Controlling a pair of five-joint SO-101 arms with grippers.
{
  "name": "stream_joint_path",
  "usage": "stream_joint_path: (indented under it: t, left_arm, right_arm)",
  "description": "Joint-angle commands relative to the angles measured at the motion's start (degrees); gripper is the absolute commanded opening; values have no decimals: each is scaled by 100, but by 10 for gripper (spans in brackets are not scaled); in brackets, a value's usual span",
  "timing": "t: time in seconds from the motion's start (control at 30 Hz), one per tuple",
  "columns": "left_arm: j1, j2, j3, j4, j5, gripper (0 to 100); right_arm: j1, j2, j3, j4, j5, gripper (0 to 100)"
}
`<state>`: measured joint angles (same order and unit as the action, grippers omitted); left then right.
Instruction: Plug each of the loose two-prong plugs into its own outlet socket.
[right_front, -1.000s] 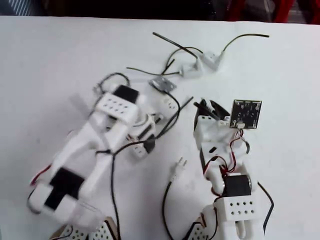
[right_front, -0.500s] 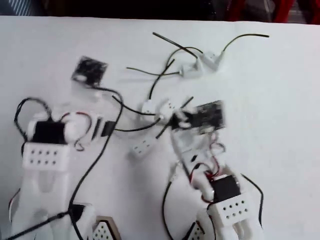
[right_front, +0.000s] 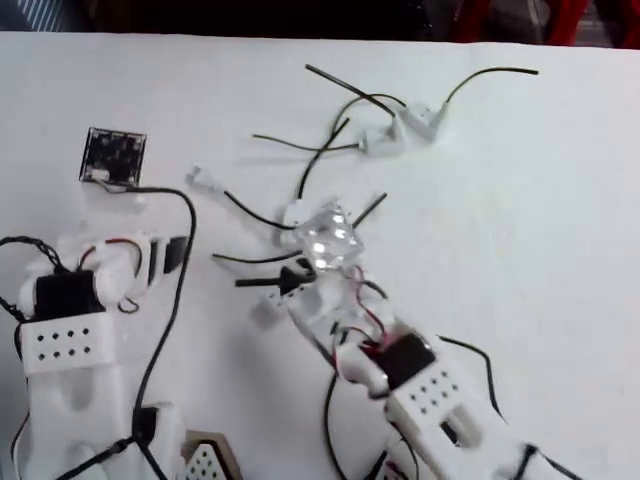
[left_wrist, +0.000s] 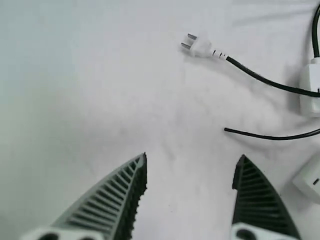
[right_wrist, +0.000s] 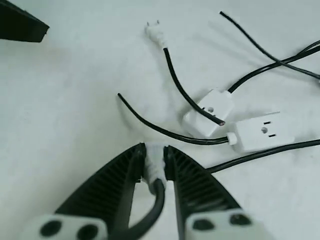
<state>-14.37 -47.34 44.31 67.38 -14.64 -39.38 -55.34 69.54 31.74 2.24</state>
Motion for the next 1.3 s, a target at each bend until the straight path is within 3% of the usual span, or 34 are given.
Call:
stream_joint_path:
  t: [0.0, 0.23, 0.57, 0.8, 1.03, 1.27]
  left_arm:
    - [-66, -145, 220, -149, 35, 275]
    - [-356, -145, 738, -782, 35, 275]
    - [-374, -145, 1591, -1371, -18, 275]
    - [-374, -145, 2066, -1820, -26, 277]
    - [-374, -145, 2716, -2532, -26, 278]
    - [-382, -145, 2769, -2602, -26, 278]
  right_arm:
    - [-75, 664, -352, -567, 53, 17]
    - [92, 1437, -492, -796, 492, 17]
    - [347, 2607, -2681, 1534, 510, 17]
    - [295, 3231, -2954, 1666, 510, 17]
    - [-215, 3284, -2980, 1938, 448, 17]
    - [-347, 3319, -2971, 1912, 202, 17]
